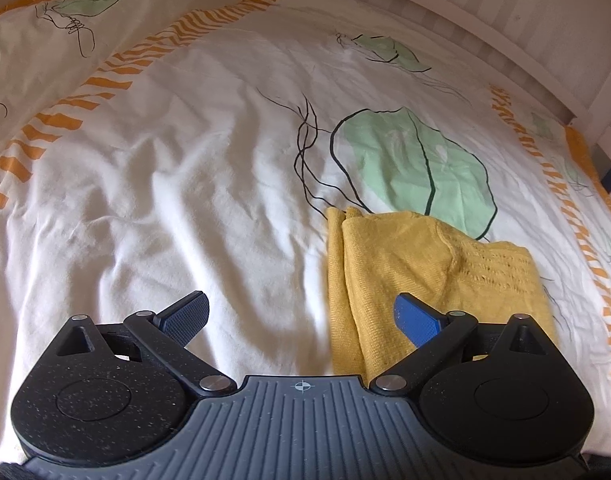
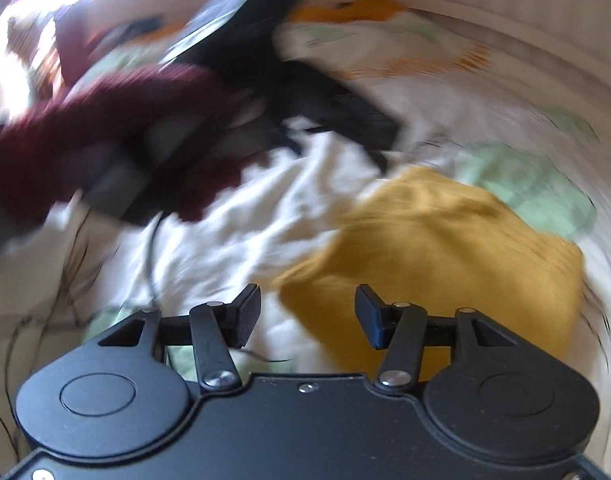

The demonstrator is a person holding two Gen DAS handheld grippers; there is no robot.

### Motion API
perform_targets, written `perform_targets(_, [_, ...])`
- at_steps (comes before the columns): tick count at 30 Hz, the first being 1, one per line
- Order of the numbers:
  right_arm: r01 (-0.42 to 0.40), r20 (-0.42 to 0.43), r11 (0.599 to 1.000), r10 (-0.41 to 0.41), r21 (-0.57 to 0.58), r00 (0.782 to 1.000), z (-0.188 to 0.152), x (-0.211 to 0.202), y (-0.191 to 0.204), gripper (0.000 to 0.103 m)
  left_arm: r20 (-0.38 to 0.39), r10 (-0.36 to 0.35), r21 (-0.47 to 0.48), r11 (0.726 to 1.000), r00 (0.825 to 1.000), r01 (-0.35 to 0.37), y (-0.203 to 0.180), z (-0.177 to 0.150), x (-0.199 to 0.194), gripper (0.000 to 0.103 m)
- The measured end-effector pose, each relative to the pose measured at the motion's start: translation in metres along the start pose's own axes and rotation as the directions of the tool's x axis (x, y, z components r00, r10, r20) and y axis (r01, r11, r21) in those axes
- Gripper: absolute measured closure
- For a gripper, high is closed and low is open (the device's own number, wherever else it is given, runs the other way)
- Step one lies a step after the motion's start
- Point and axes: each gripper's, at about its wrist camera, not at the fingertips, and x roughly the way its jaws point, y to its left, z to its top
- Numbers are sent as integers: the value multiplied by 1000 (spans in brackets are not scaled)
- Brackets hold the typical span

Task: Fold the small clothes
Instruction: 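Lift the sweater edge with the right gripper and fold it over, then open the right gripper to release the folded edge and withdraw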

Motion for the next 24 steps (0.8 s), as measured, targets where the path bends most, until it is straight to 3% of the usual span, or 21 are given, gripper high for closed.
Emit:
perform_targets(3, [36,-15,996,-37,-76,999,-1,13,13,56,-2,-9,-12,1000,1000,9,2,0,-1,3])
perform_targets(5, [67,-14,995,-68,-78,998,0,18,12,71,0,-12,-12,1000,1000,12,2,0,-2,3])
perform_targets(6, [75,-12,995,-76,-63,997,1,19,9,90,1,-14,-11,1000,1000,14,2,0,-2,3])
perform_targets(7, [73,-4,997,-73,-31,997,2,18,5,92,3,-17,-11,1000,1000,17,1,0,-3,3])
perform_targets(10, [43,70,994,-50,100,996,7,8,-3,92,18,-34,-5,999,999,34,-1,1,-7,3])
perform_targets(12, [-27,99,982,9,185,995,9,11,-8,92,35,-52,6,999,998,52,-5,1,-10,3])
perform_targets(16, [-58,41,969,50,238,998,-2,37,-7,87,49,-97,55,994,994,94,-15,-3,-10,3])
perform_targets(21, [-96,81,943,74,318,994,-14,27,-18,77,7,-73,100,992,997,72,-26,-8,10,3])
perform_targets(24, [-99,101,938,69,332,993,-18,13,-27,47,-49,2,106,994,999,3,-25,-12,30,7])
